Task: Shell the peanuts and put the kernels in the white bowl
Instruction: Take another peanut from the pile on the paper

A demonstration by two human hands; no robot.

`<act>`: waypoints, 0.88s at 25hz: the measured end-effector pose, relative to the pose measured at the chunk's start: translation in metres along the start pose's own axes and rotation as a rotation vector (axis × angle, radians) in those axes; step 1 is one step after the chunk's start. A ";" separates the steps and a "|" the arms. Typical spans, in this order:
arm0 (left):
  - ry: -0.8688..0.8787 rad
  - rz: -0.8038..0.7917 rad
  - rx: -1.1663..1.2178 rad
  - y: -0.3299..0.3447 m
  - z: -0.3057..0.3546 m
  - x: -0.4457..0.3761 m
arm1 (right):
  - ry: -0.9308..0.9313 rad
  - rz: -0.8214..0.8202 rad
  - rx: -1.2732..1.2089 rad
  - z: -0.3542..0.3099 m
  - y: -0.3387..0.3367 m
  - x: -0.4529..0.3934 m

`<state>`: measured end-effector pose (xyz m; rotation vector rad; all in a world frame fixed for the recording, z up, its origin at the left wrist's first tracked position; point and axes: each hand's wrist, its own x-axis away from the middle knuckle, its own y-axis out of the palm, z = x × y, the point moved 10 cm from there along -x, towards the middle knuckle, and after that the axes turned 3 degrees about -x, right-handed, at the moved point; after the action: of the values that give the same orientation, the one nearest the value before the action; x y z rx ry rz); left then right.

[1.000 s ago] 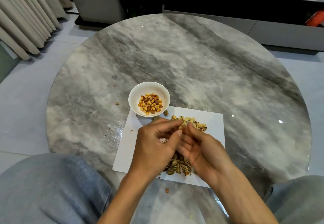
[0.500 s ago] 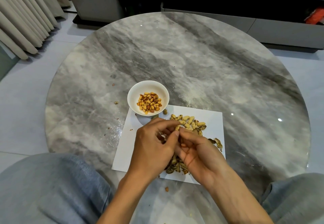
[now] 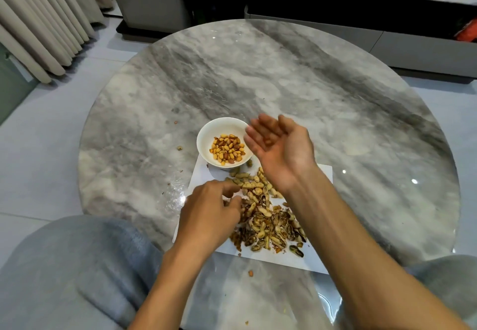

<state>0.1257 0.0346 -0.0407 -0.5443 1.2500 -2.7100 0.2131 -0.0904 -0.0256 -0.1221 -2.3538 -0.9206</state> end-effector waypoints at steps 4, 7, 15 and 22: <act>-0.078 0.077 -0.036 -0.012 -0.022 -0.005 | -0.175 -0.010 0.432 -0.011 0.019 -0.011; -0.021 0.153 -0.048 -0.007 -0.011 -0.010 | -0.361 0.059 0.649 -0.029 -0.011 0.010; 0.155 0.302 -0.043 0.007 0.000 -0.021 | -0.251 0.095 0.758 -0.008 -0.082 0.053; -0.221 0.075 1.033 0.017 -0.009 0.008 | -0.251 0.000 0.697 0.018 -0.067 0.057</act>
<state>0.1140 0.0280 -0.0571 -0.5757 -0.2330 -2.6461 0.1387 -0.1366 -0.0431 0.0476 -2.7634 -0.0436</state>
